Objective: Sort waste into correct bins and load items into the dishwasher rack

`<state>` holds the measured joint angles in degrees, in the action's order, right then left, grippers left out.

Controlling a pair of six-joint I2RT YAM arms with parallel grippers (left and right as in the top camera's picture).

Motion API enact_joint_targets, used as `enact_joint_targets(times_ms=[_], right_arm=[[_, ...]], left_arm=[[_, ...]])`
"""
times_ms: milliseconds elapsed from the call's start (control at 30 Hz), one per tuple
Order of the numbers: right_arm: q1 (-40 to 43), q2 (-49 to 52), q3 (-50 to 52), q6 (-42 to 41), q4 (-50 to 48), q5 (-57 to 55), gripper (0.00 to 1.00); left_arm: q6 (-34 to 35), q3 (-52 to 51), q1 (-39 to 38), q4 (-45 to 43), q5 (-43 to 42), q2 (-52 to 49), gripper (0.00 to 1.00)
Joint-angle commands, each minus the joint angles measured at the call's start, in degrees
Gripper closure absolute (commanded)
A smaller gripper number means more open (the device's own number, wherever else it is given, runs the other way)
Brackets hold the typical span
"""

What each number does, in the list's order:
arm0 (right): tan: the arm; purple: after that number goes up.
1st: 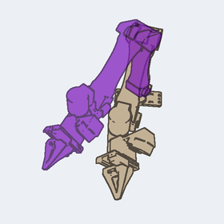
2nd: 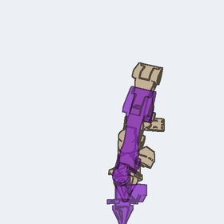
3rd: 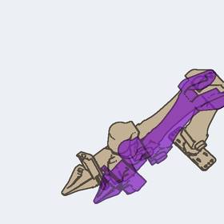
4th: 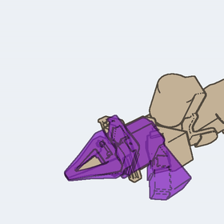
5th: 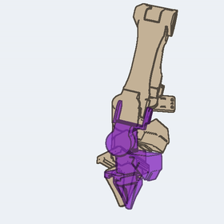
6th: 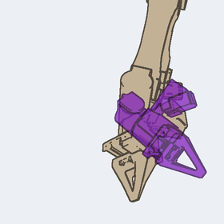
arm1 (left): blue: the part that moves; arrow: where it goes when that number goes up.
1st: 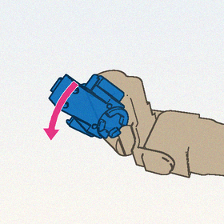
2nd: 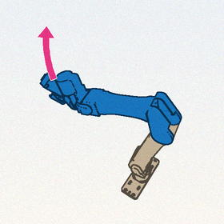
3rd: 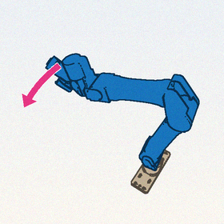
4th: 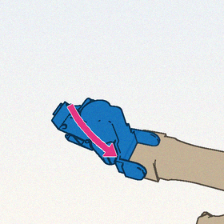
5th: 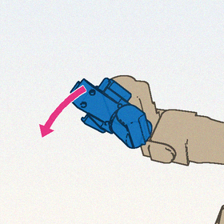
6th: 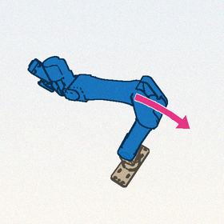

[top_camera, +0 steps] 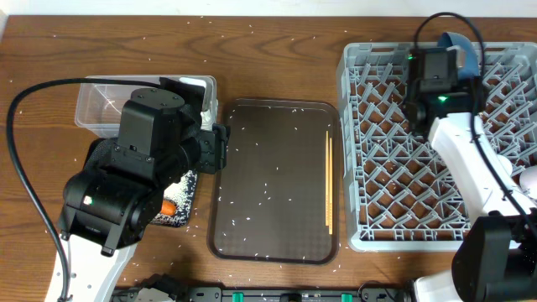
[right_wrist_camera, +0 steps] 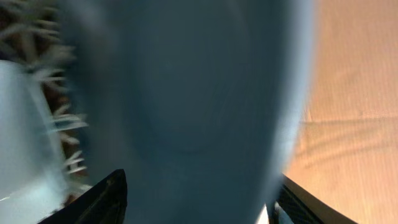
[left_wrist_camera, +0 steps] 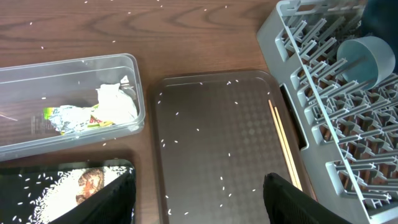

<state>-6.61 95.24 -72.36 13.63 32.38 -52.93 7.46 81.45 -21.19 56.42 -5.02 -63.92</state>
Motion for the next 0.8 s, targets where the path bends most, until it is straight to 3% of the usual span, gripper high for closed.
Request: enact_joint_targets(times_ms=[0, 333, 767], right_arm=[[-2.7, 0.8, 0.2, 1.4, 0.1, 0.8, 0.37], [-7.4, -0.5, 0.2, -2.5, -0.9, 0.4, 0.35], [-5.3, -1.8, 0.2, -5.2, -0.7, -0.6, 0.33]], left_arm=[[-0.1, 1.0, -0.1, 0.1, -0.2, -0.1, 0.34], [-0.1, 0.9, -0.1, 0.9, -0.2, -0.1, 0.33], [-0.1, 0.9, -0.1, 1.4, -0.2, -0.1, 0.33]])
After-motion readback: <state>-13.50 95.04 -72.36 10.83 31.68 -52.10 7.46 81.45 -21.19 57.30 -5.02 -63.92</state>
